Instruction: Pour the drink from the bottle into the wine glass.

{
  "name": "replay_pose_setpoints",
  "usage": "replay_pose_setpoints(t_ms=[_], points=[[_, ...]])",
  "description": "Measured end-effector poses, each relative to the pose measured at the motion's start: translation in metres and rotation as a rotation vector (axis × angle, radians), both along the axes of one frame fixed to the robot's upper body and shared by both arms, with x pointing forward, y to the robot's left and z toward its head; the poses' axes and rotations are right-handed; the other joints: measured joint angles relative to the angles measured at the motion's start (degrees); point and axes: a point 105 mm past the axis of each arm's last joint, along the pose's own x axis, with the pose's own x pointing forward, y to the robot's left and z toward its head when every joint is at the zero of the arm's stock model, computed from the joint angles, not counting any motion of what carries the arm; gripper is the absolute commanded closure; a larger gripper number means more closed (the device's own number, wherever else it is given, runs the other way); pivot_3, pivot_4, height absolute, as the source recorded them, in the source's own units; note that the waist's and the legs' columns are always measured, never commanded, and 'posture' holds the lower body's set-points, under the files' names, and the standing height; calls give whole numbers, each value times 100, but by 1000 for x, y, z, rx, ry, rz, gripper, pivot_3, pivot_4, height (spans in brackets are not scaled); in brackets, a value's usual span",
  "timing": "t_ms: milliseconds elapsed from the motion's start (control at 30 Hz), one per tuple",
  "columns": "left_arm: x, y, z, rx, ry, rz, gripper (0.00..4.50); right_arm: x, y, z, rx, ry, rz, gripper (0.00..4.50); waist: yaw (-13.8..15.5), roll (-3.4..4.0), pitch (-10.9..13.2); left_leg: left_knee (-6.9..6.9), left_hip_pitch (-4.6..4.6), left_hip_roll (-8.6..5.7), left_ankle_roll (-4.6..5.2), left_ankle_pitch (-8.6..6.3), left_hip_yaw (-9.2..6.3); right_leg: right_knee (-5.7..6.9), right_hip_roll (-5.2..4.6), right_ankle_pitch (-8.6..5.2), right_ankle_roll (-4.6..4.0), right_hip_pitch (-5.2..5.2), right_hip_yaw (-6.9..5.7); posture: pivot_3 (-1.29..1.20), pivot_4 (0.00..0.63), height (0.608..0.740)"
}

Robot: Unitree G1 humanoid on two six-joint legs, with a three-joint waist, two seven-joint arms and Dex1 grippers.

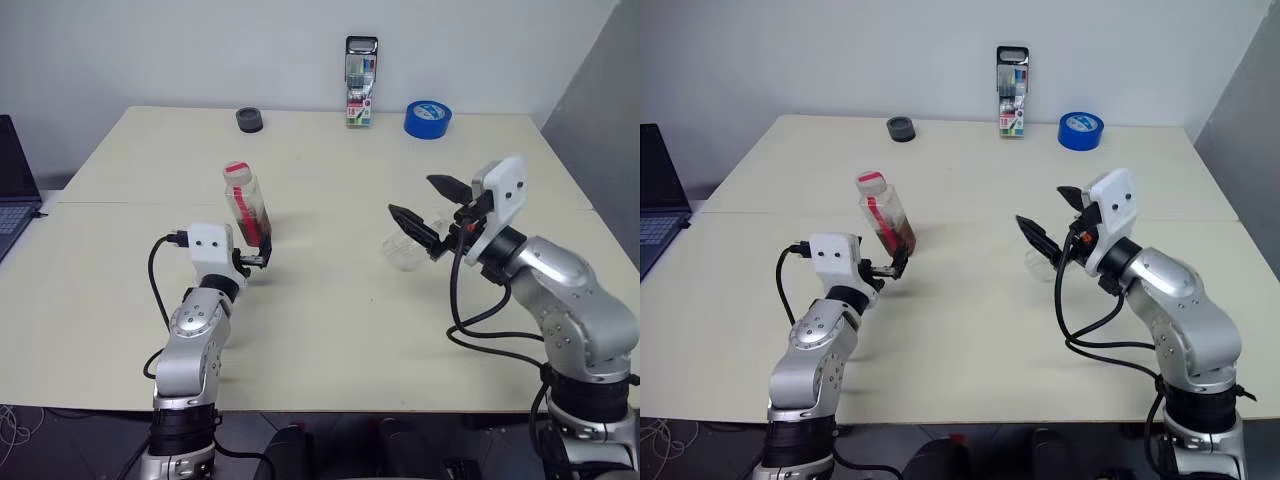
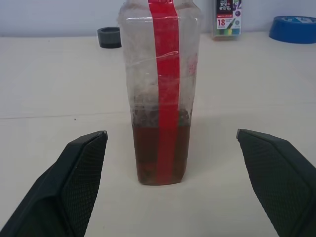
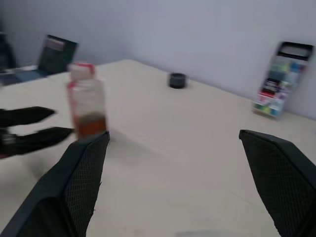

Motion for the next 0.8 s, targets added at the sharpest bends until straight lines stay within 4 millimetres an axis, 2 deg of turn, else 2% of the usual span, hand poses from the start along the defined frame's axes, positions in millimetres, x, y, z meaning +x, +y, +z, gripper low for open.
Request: replay_pose_setpoints(t_ms=[267, 633, 800], points=[[8, -1, 13, 16, -31, -9, 26, -8, 12, 7, -4, 20, 116, 0, 5, 0, 0, 1, -3, 0, 0, 0, -1, 0, -1, 0, 0, -2, -1, 0, 150, 740], [22, -2, 24, 35, -55, -26, 26, -5, 20, 8, -15, 35, 160, 0, 7, 0, 0, 3, -5, 0, -1, 1, -2, -1, -1, 0, 0, -3, -2, 0, 150, 740], [31, -3, 27, 33, -61, -26, 26, -7, 23, 14, -10, 20, 183, 0, 8, 0, 0, 3, -7, 0, -1, 1, -3, -2, -1, 0, 0, -4, -4, 0, 150, 740]])
